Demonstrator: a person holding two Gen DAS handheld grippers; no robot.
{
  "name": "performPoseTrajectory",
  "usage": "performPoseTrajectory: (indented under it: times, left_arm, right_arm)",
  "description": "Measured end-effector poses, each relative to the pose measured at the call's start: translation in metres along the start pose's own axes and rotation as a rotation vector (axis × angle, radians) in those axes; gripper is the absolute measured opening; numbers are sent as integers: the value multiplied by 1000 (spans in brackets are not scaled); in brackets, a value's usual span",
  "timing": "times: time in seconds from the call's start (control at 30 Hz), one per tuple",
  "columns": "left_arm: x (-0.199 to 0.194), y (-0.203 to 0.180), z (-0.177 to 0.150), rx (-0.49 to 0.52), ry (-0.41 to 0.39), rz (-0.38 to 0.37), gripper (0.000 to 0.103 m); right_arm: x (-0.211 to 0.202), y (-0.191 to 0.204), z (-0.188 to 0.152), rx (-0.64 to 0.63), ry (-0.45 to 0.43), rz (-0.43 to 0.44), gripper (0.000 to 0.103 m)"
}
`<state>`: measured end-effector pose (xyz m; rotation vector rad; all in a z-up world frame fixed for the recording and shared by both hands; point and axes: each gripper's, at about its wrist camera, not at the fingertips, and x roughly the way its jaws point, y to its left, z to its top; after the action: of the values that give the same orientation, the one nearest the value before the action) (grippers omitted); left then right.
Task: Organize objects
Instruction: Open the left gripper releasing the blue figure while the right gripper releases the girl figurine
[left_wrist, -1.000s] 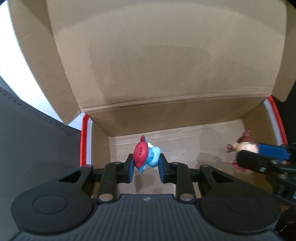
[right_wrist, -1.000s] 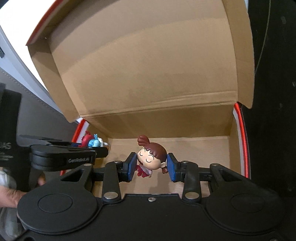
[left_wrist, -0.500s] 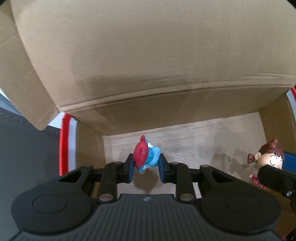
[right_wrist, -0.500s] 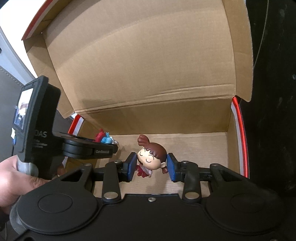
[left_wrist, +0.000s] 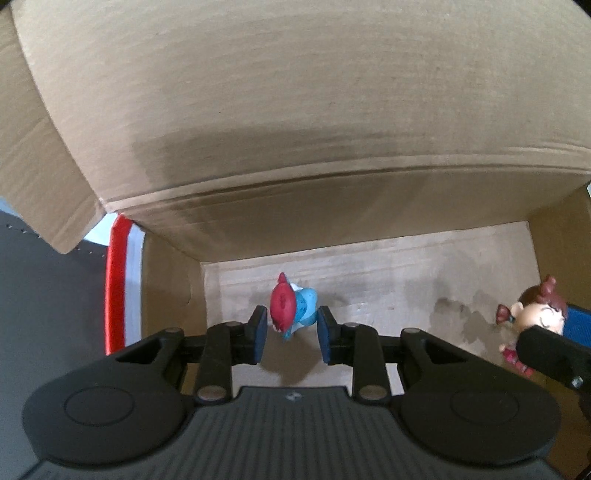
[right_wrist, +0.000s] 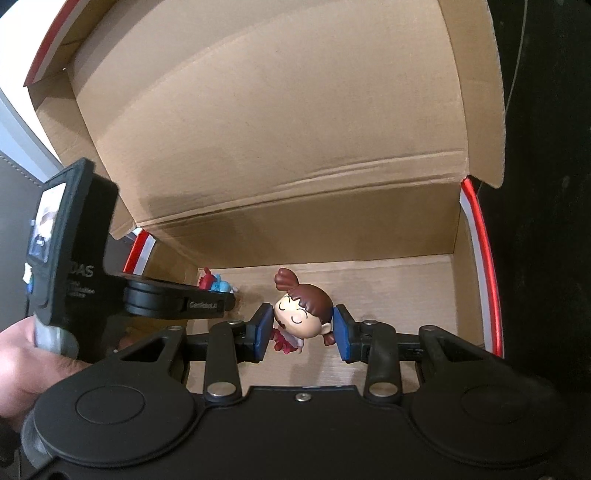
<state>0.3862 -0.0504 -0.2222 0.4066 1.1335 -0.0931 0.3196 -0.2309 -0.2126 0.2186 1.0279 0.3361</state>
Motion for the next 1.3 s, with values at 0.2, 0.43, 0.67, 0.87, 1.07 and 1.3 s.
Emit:
performPoseTrajectory:
  times: [0.2, 0.43, 0.67, 0.87, 1.07, 1.3]
  left_arm:
    - [-23, 8, 2, -21, -27, -22, 33]
    - [-65, 14, -1, -52, -74, -43, 51]
    - [-76, 23, -11, -77, -77, -74, 71]
    - [-89, 29, -20, -79, -104, -91, 75]
    - [-97, 30, -28, -73, -134, -85, 77]
    - [-99, 36, -33, -76, -141, -90, 78]
  right_arm:
    - [16, -2, 2, -1, 16, 3, 36]
    - [25, 0, -6, -7, 48, 11, 36]
    - [27, -4, 0, 9, 52, 22, 36]
    - [32, -3, 0, 2, 53, 39, 36]
    - [41, -10, 6, 53, 55, 65, 36]
    - [55, -14, 1, 71, 95, 18, 36]
